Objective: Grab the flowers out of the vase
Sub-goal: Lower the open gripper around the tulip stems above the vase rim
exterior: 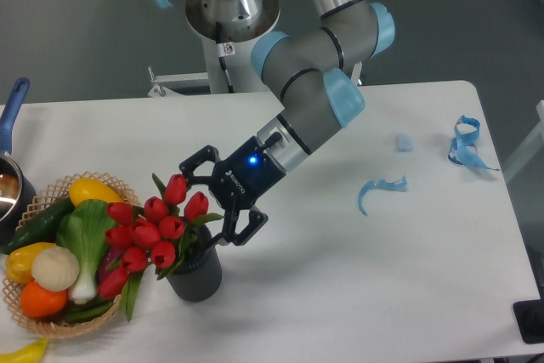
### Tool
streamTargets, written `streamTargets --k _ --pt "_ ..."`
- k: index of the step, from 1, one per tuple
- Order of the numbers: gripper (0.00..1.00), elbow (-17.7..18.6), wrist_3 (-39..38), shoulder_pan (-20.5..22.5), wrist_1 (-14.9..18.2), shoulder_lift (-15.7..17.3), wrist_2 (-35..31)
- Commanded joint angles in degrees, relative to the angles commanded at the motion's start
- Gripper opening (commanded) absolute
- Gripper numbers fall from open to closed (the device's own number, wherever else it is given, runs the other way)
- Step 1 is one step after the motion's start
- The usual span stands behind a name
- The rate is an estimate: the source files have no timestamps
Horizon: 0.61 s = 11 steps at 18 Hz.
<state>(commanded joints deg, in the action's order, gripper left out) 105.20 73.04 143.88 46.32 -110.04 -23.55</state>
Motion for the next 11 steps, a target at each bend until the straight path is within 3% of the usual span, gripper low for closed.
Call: streamTargets --k 7,11 --pt "1.0 -1.0 0.2 -1.6 -0.4 -0.8 0.0" --pt "1.0 -3.3 0.3 -2.3 -0.4 -2.4 -0.1"
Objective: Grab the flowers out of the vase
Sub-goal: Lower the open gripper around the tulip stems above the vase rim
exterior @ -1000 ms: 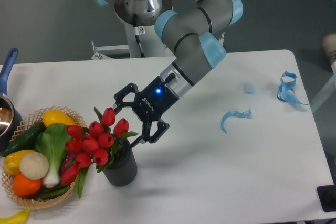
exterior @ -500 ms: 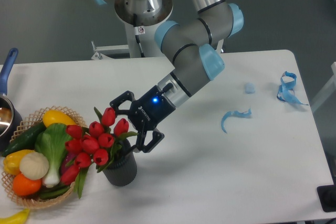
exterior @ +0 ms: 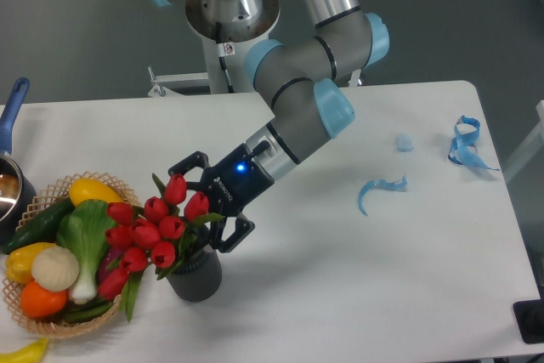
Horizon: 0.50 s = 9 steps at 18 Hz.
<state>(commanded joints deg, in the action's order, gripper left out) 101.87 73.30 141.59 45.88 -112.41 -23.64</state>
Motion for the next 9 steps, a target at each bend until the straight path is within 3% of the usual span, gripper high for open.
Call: streamTargets --k 9 --pt "1.0 -0.2 0.0 -0.3 0.0 -0.9 0.3"
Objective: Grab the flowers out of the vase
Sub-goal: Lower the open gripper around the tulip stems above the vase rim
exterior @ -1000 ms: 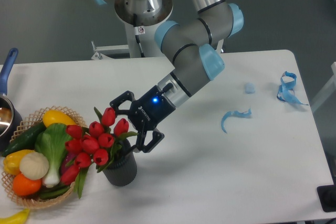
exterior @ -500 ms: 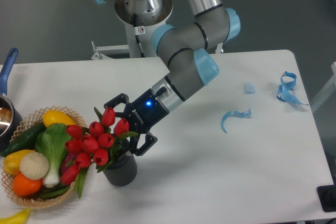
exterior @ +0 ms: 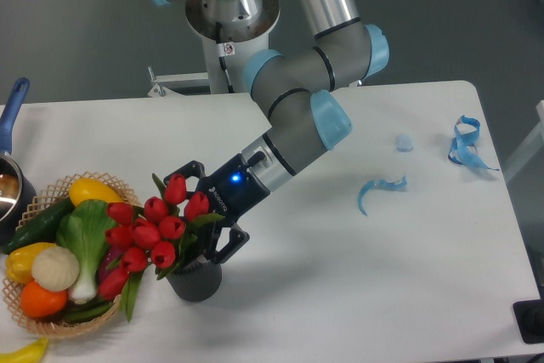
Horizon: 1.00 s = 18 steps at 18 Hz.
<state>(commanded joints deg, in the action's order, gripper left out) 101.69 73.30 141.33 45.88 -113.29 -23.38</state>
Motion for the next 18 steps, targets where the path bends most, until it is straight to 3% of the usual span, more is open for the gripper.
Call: streamTargets --k 6,13,18 --pt "1.0 0.2 -0.1 0.0 0.1 -0.3 0.1" --pt "0.5 0.6 -0.2 -0.4 0.1 -0.1 0.1" --pt "0.34 0.8 -0.5 -0.3 0.1 0.2 0.1"
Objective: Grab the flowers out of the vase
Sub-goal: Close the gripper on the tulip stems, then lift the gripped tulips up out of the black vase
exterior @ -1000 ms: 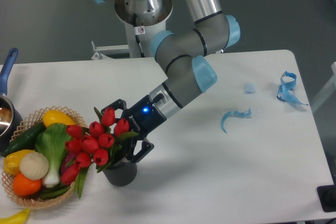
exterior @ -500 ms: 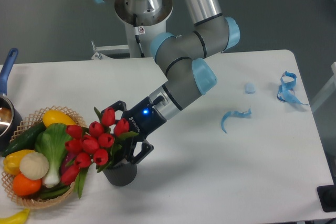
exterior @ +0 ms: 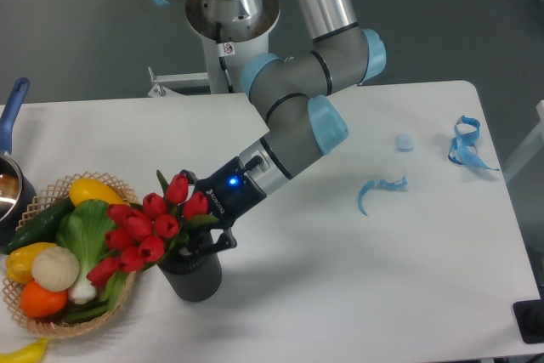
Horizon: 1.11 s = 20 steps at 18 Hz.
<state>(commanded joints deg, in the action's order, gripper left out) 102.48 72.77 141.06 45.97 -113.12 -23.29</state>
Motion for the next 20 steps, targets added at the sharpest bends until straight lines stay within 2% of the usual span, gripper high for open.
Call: streamTargets --k 8,20 --pt "0.33 -0.2 -0.1 0.7 0.0 0.7 0.4" --pt "0.33 -2.1 -4.4 3.9 0.0 4.4 9.7"
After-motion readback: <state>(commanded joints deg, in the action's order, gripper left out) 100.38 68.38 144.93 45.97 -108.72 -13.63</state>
